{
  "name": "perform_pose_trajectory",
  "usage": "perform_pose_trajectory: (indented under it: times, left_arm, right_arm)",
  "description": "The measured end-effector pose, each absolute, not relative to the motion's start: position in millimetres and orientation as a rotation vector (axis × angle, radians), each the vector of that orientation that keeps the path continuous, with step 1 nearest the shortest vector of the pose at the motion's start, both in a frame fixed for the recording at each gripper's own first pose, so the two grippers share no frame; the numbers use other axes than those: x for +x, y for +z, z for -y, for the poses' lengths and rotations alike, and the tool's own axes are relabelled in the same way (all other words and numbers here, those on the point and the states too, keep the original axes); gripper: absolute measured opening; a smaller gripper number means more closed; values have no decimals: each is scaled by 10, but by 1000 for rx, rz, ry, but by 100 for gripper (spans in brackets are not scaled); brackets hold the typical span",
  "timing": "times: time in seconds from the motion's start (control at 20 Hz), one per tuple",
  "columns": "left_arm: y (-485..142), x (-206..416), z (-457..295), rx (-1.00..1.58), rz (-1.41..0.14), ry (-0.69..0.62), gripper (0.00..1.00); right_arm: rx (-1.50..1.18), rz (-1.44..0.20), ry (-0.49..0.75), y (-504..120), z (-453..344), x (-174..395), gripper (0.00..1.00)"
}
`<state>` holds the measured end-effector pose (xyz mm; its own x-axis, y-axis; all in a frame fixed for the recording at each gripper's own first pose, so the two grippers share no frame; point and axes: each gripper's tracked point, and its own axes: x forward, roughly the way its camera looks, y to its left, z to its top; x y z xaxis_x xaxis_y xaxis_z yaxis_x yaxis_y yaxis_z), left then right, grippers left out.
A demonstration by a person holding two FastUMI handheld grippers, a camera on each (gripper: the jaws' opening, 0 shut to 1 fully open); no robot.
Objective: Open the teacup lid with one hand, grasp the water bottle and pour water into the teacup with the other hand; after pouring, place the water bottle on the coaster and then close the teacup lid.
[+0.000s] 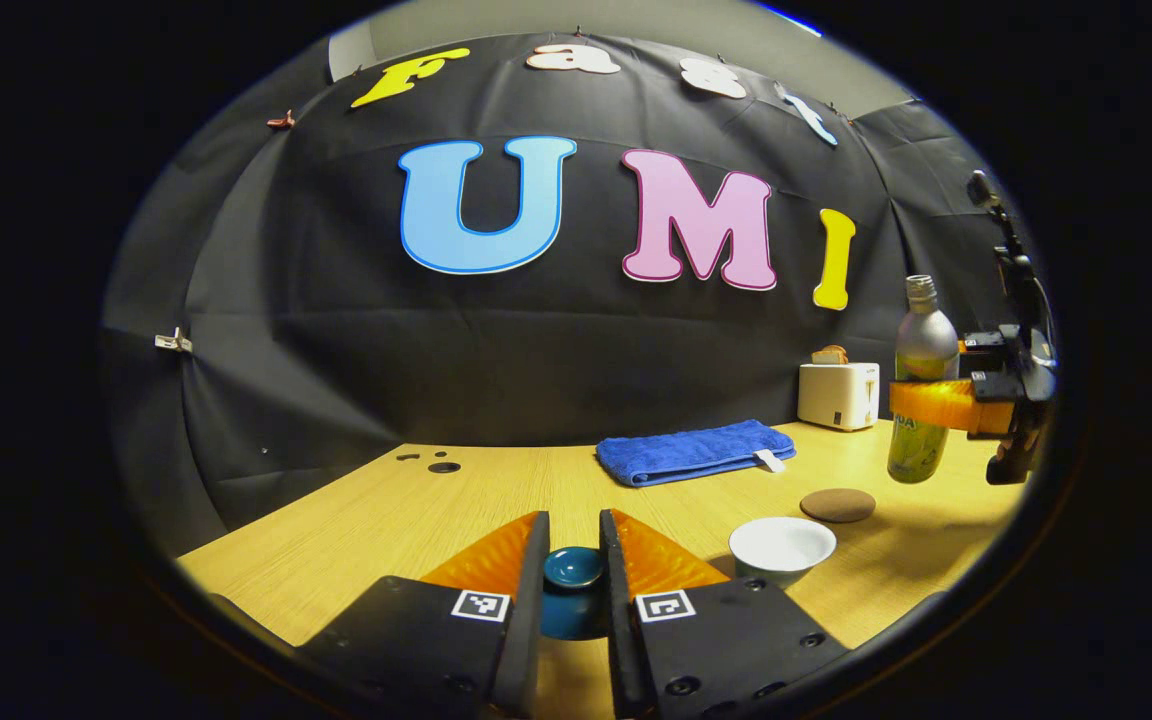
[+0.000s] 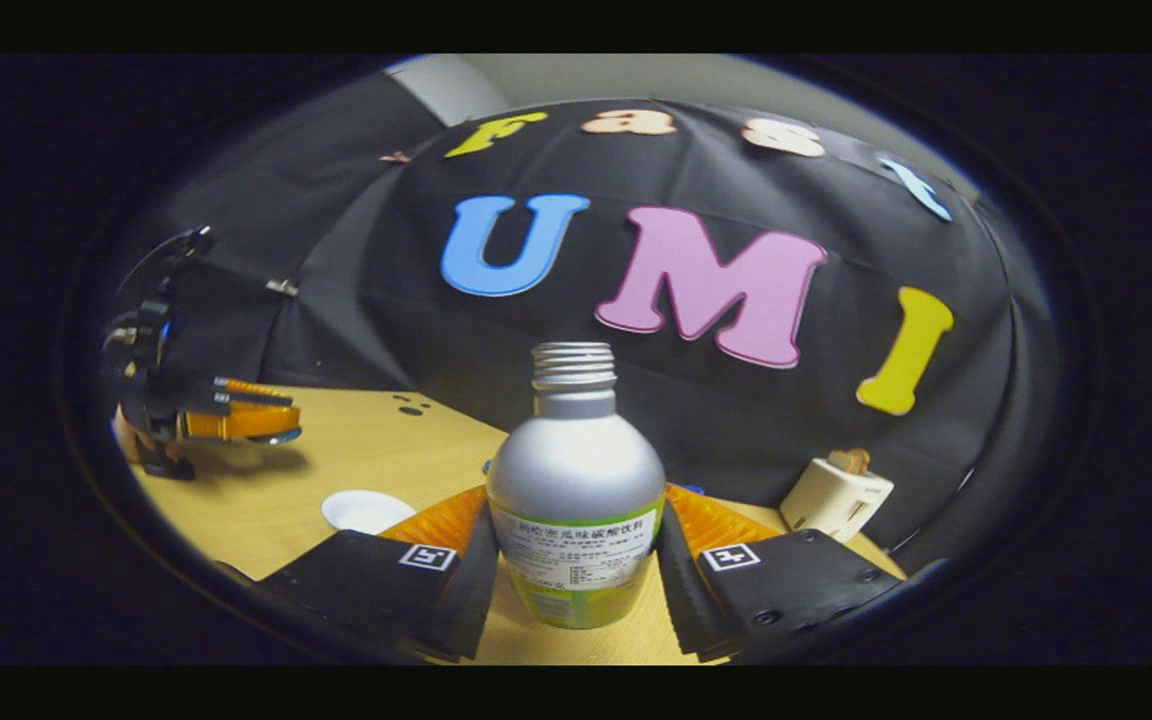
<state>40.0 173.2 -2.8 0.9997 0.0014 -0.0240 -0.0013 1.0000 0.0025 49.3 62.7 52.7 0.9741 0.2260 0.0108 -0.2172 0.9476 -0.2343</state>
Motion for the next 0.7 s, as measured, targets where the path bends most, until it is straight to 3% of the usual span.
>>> perform_pose_trajectory:
  times: [0.2,0.7]
  left_arm:
    - [-29,399,-1732,2,-24,1,32]
    - [-28,400,-1722,3,-23,-6,32]
  right_arm:
    - [47,-7,262,474,-522,681,74]
    - [54,-65,204,-23,-392,1228,75]
